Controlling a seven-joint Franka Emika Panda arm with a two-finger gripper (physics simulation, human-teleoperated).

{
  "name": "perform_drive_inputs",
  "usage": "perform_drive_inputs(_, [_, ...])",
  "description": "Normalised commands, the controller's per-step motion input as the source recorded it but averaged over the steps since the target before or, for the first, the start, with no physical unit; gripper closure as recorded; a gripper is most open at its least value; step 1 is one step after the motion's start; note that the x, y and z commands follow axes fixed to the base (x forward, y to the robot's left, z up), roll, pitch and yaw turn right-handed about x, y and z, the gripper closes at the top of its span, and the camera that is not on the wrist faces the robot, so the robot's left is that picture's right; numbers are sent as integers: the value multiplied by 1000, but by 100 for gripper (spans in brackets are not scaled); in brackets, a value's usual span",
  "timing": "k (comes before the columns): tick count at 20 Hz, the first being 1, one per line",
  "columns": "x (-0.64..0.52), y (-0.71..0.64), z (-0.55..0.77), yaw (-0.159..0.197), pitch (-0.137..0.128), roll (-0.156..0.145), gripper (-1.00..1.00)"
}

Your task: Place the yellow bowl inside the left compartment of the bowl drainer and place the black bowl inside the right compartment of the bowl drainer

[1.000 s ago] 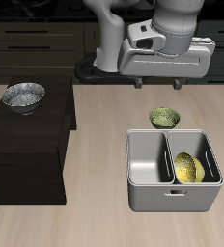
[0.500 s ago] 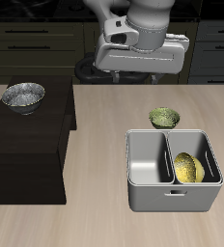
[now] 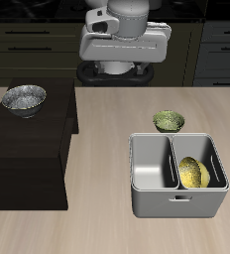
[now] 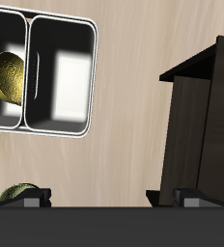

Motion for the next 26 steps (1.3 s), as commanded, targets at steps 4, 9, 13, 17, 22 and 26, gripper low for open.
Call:
perform_drive_inputs(4, [-141,-317,162,-6,-22,-5,-100])
perform_drive_inputs(9, [-123,-440,219,0,-19,5,-100])
perform_drive_inputs(13, [-65,-389,138,33,-21,-8,-100])
perform_drive_inputs(17, [52,-254,102,46,21,61,-100])
perform_drive_inputs(22, [55,-314,45,-13,-2,-33,-100])
perform_drive_inputs(26, [-26,-192,52,32,-20,-9,-100])
